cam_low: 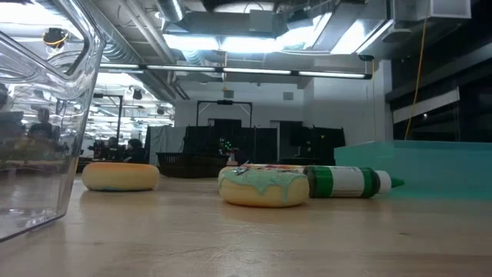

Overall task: Pick & Place Food Item
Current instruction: Put the left orange donut into the black bin

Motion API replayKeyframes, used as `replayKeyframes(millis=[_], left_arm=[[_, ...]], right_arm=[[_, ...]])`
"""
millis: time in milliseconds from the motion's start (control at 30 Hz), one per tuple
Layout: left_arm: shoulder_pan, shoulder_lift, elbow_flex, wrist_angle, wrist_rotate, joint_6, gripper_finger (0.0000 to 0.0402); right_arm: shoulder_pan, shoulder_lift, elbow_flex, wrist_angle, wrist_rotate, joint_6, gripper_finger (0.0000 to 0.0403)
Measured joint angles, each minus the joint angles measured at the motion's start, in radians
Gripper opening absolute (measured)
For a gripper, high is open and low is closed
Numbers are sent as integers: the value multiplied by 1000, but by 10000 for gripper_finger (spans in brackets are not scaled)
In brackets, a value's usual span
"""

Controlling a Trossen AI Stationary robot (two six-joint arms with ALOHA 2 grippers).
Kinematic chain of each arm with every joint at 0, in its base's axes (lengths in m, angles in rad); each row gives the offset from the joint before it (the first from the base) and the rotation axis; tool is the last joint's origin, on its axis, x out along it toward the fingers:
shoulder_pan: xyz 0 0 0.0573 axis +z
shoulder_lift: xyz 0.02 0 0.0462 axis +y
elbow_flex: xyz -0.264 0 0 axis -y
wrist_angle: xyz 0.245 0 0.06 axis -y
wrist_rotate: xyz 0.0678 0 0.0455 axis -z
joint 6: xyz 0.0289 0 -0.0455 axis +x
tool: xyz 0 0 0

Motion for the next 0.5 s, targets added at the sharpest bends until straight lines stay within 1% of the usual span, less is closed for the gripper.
replayKeyframes(millis=[67, 167, 233, 300, 367, 433, 500], left_arm=[[-7, -90, -84, 93, -8, -19, 258], [-26, -234, -231, 230, -74, -38, 258], [-50, -328, -327, 295, -133, -51, 258], [-84, -419, -418, 293, -220, -68, 258], [-129, -498, -501, 282, -327, -87, 258], [-175, -561, -576, 263, -435, -104, 258], [-219, -606, -635, 243, -522, -141, 258]], right_arm=[[41, -70, -51, 39, -17, -15, 295], [101, -175, -132, 102, -20, -49, 295], [139, -237, -185, 116, 11, -57, 295], [171, -291, -234, 117, 57, -54, 295], [196, -333, -284, 118, 115, -37, 295], [210, -355, -325, 121, 156, -10, 295], [210, -365, -356, 140, 180, 27, 295]])
